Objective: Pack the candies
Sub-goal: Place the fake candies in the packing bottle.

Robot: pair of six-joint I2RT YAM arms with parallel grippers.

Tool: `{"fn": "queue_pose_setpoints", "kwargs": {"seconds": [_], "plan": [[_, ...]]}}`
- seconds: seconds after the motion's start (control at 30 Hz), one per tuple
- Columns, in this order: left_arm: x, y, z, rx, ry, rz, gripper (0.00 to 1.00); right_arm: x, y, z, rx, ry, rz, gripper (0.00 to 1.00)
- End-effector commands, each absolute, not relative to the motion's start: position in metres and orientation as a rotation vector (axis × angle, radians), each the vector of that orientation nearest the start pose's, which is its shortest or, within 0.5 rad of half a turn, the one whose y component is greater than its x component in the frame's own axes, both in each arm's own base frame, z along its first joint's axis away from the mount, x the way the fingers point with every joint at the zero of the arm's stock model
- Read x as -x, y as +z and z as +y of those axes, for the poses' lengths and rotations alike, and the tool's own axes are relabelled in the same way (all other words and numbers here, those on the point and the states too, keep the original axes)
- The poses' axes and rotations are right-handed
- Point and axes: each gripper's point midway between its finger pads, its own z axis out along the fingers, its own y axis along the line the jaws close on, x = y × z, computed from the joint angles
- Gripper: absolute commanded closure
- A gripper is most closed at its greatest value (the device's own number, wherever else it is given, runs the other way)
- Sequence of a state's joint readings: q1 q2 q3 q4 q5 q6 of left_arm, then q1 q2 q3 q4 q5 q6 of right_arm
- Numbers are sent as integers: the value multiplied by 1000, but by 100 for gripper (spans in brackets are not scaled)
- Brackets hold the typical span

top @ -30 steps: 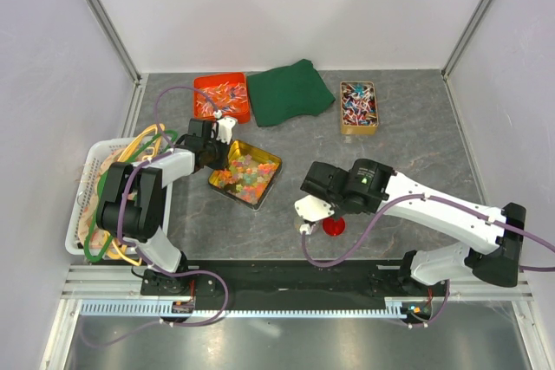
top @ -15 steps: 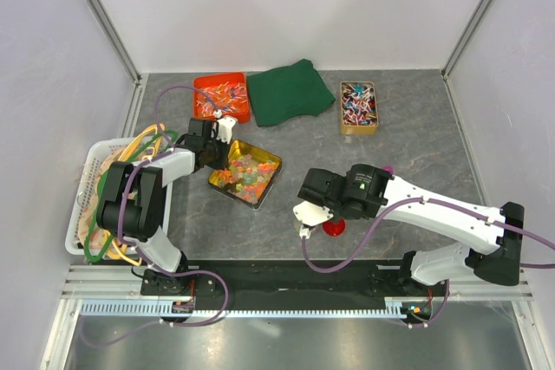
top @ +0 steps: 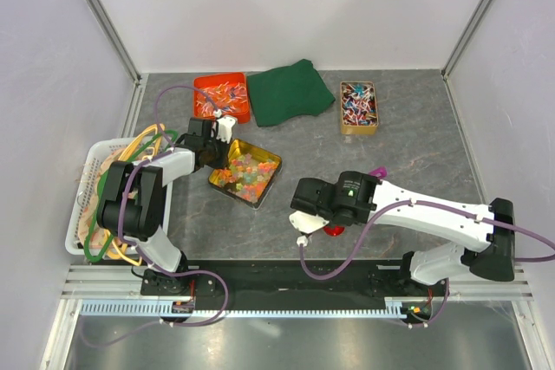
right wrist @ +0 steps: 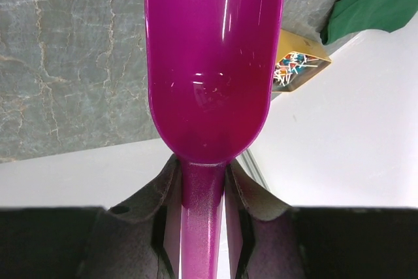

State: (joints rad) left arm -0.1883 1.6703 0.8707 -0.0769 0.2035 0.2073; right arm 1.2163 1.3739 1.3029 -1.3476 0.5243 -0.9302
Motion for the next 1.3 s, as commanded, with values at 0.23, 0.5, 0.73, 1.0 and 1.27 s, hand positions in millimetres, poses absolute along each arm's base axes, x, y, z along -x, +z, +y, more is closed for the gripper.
{"fn": "queue_pose_setpoints", "kwargs": {"seconds": [0.23, 0.5, 0.73, 1.0, 1.27], "plan": [[-387, 29, -99, -575, -250, 2332, 98, -182, 209, 163, 2557, -815, 1378, 100], [-387, 29, -100, -575, -260, 2332, 98, -182, 209, 177, 2572, -804, 1359, 100], [-388, 31, -99, -571, -262, 2328, 98, -183, 205, 181, 2596, -835, 1341, 100], [-388, 31, -99, -565, -270, 2327, 98, -187, 207, 191, 2593, -850, 1324, 100], [-387, 33, -100, -567, -277, 2323, 98, -194, 208, 208, 2581, -857, 1300, 100]]}}
